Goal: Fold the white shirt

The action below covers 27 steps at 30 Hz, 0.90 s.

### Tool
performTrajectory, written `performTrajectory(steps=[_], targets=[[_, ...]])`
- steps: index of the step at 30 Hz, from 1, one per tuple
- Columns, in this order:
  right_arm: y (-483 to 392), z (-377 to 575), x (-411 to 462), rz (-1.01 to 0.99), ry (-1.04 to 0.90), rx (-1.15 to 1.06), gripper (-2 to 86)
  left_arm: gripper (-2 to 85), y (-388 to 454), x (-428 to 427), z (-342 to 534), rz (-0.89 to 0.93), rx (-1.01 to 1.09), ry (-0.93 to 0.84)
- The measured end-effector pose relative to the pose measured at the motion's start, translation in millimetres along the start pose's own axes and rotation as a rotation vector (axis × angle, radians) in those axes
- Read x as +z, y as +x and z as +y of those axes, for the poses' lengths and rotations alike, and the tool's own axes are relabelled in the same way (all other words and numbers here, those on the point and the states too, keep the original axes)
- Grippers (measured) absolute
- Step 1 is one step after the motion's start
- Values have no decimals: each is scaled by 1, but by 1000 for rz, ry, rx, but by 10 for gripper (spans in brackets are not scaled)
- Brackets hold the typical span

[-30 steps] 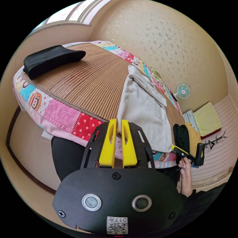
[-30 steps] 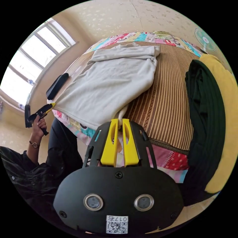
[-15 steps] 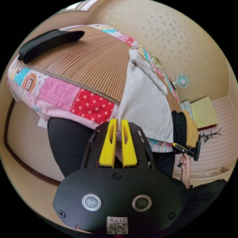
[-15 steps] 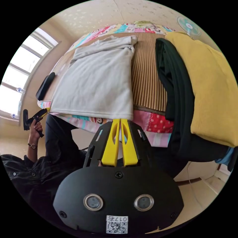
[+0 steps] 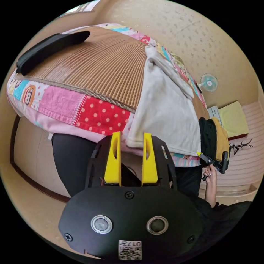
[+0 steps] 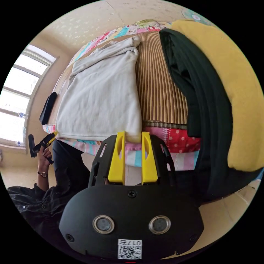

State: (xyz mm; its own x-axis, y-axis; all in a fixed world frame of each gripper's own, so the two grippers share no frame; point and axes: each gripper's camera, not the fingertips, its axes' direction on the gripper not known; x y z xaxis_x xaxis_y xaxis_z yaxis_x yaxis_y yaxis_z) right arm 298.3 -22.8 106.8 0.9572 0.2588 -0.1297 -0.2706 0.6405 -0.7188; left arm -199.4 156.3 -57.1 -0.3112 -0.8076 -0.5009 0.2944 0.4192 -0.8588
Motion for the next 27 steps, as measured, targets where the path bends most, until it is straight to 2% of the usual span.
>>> performTrajectory(steps=[2,5,7,9,11,14,17,19,22,25,27], targets=[[-9,3,-14,32,32,-32,52,58,-2,-6,4,51,-23,15],[-19,18,-54,4,170,-60,43,51,-7,-38,18,178,-60,155],[-18,24,-63,6,191,-39,45,51,-2,-43,18,166,-31,154],[-12,16,-44,35,86,-31,59,58,-1,-26,11,53,-66,35],[1,11,-34,13,41,46,75,65,-5,-22,11,64,-104,26],[7,17,-54,-100,136,42,93,93,-2,-40,14,109,-108,115],[2,16,-65,-75,164,18,106,112,11,-60,16,70,-16,199],[0,11,-60,-72,123,1,108,111,18,-58,11,45,36,162],[3,6,-50,-47,43,37,86,88,17,-37,3,-21,20,14],[8,13,-69,-72,71,40,50,55,4,-41,11,86,-14,14],[17,20,-94,-171,87,59,36,50,-9,-59,18,194,-11,50]])
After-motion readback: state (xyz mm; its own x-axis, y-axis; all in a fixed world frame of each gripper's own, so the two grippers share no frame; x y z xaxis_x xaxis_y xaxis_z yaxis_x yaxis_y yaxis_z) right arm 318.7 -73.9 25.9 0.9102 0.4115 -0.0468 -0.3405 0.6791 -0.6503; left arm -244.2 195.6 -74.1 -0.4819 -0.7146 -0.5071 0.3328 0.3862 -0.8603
